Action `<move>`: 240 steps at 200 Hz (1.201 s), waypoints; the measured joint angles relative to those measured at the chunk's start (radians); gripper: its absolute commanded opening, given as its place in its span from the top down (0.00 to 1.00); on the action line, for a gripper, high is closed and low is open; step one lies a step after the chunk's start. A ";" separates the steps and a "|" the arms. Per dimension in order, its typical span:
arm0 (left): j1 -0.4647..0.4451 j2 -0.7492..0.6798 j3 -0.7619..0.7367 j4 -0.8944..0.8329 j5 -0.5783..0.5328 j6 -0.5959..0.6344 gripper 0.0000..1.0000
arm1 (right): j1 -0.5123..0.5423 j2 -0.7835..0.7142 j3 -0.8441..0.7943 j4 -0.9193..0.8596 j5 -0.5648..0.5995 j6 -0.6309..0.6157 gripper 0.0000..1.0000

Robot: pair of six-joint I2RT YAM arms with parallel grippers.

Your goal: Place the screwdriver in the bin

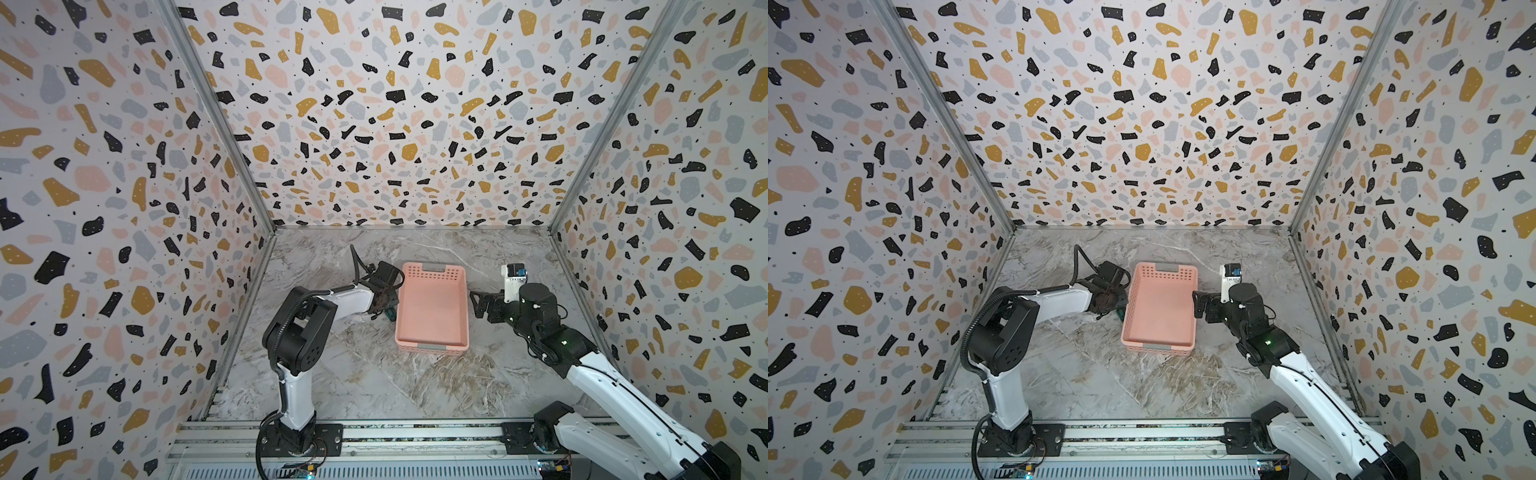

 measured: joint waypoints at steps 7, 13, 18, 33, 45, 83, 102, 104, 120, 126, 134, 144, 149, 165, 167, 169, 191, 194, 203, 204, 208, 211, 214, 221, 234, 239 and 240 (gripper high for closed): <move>0.000 0.000 0.000 0.000 0.000 0.000 0.68 | -0.002 0.000 0.000 -0.001 -0.001 0.000 0.01; 0.000 0.000 0.000 0.000 -0.001 0.002 0.71 | -0.002 0.000 0.000 -0.001 -0.001 -0.001 0.01; 0.000 0.000 0.000 0.000 -0.001 0.005 0.75 | -0.003 0.000 0.000 -0.001 -0.002 -0.002 0.01; 0.000 -0.001 0.000 0.008 -0.006 0.013 0.79 | -0.003 0.000 0.000 -0.002 -0.004 -0.002 0.01; 0.000 -0.003 -0.002 0.010 -0.011 0.022 0.80 | -0.003 0.000 0.000 -0.003 -0.006 -0.002 0.01; 0.000 -0.057 -0.042 -0.035 -0.066 0.066 0.88 | -0.004 0.000 0.000 -0.009 -0.011 -0.002 0.01; 0.000 -0.099 -0.052 -0.068 -0.103 0.090 0.89 | -0.004 -0.002 0.000 -0.009 -0.013 -0.002 0.01; 0.000 -0.104 -0.054 -0.071 -0.106 0.093 0.89 | -0.004 -0.003 0.000 -0.009 -0.014 -0.002 0.01; 0.000 -0.152 -0.065 -0.089 -0.133 0.108 0.90 | -0.004 -0.004 0.000 -0.009 -0.019 -0.001 0.01; 0.000 -0.169 -0.066 -0.097 -0.140 0.113 0.90 | -0.004 -0.004 0.000 -0.009 -0.023 -0.001 0.01; 0.000 -0.192 -0.066 -0.105 -0.146 0.122 0.90 | -0.004 -0.003 0.000 -0.009 -0.023 0.000 0.01; 0.000 -0.220 -0.066 -0.112 -0.148 0.133 0.90 | -0.004 -0.003 0.001 -0.009 -0.024 0.001 0.01; 0.000 -0.235 -0.066 -0.115 -0.148 0.139 0.90 | -0.004 -0.003 0.001 -0.009 -0.024 0.002 0.01; 0.000 -0.274 -0.064 -0.121 -0.141 0.158 0.90 | -0.004 -0.003 0.001 -0.009 -0.028 0.002 0.01; 0.000 -0.278 -0.063 -0.122 -0.140 0.160 0.90 | -0.004 -0.003 0.001 -0.009 -0.028 0.002 0.01; 0.000 -0.281 -0.061 -0.124 -0.138 0.162 0.90 | -0.004 -0.003 0.001 -0.009 -0.028 0.002 0.01; -0.005 -0.301 -0.037 -0.137 -0.100 0.173 0.90 | -0.005 -0.002 0.001 -0.008 -0.031 0.006 0.01; -0.006 -0.302 -0.032 -0.138 -0.096 0.173 0.90 | -0.005 -0.002 0.001 -0.008 -0.032 0.006 0.01; -0.019 -0.303 -0.020 -0.140 -0.084 0.172 0.90 | -0.006 -0.001 0.001 -0.008 -0.038 0.008 0.01; -0.019 -0.303 -0.019 -0.140 -0.083 0.172 0.90 | -0.006 -0.001 0.001 -0.007 -0.039 0.009 0.01; -0.025 -0.303 -0.012 -0.142 -0.076 0.172 0.90 | -0.006 0.000 0.001 -0.007 -0.042 0.010 0.01; -0.031 -0.303 -0.008 -0.143 -0.071 0.172 0.90 | -0.006 0.000 0.001 -0.006 -0.043 0.011 0.01; -0.037 -0.303 -0.002 -0.142 -0.069 0.171 0.90 | -0.006 0.001 0.001 -0.005 -0.045 0.013 0.01; -0.053 -0.303 0.009 -0.143 -0.061 0.169 0.90 | -0.006 0.003 0.001 -0.002 -0.047 0.015 0.01; -0.085 -0.303 0.031 -0.140 -0.044 0.160 0.90 | -0.006 0.007 0.001 -0.001 -0.052 0.021 0.01; -0.098 -0.302 0.039 -0.139 -0.038 0.155 0.90 | -0.006 0.008 0.001 -0.001 -0.054 0.021 0.01; -0.102 -0.302 0.041 -0.139 -0.036 0.153 0.90 | -0.006 0.008 0.001 -0.001 -0.054 0.021 0.01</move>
